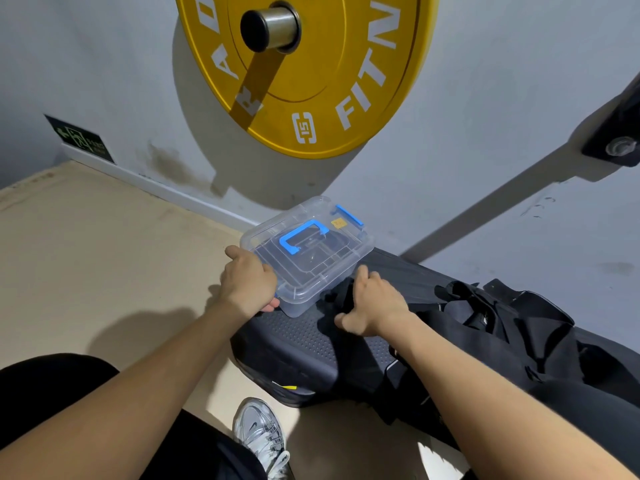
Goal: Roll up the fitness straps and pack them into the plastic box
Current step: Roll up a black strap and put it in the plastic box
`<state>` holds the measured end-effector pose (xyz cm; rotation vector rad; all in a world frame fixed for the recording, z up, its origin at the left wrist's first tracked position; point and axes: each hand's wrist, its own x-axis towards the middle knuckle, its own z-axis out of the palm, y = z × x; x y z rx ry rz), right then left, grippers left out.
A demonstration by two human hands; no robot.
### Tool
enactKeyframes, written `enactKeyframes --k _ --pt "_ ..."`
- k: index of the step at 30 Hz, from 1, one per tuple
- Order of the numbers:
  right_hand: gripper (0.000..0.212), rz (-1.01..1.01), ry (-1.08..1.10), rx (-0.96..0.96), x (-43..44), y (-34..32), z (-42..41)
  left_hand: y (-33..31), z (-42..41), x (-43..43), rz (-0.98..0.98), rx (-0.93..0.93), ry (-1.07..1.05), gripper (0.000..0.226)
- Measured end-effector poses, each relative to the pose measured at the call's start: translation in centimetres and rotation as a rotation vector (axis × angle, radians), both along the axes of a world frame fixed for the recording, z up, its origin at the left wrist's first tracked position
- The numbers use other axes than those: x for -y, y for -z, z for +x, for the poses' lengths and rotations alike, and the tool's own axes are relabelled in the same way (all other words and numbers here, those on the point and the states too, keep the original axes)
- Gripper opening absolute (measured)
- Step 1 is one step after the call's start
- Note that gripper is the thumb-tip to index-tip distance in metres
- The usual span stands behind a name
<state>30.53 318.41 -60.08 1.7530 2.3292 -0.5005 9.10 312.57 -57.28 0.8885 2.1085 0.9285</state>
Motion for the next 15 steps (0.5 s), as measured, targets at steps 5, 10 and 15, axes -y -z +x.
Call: enactKeyframes --k 5,10,15 --pt "0.081 0.086 0.245 -0.061 -2.1 -2.3 0.9 1.3 -0.9 0.4 -0.263 -0.238 0.16 0.046" --pt "0.065 -0.054 -0.042 0.1 -1.5 -1.5 1.9 0.4 -0.5 0.6 -0.031 -0.857 0.535 0.091" --pt "0.078 -0.087 -0.244 0.207 -0.1 0.4 1.1 -0.7 0.4 0.2 -0.019 -0.869 0.948 0.069"
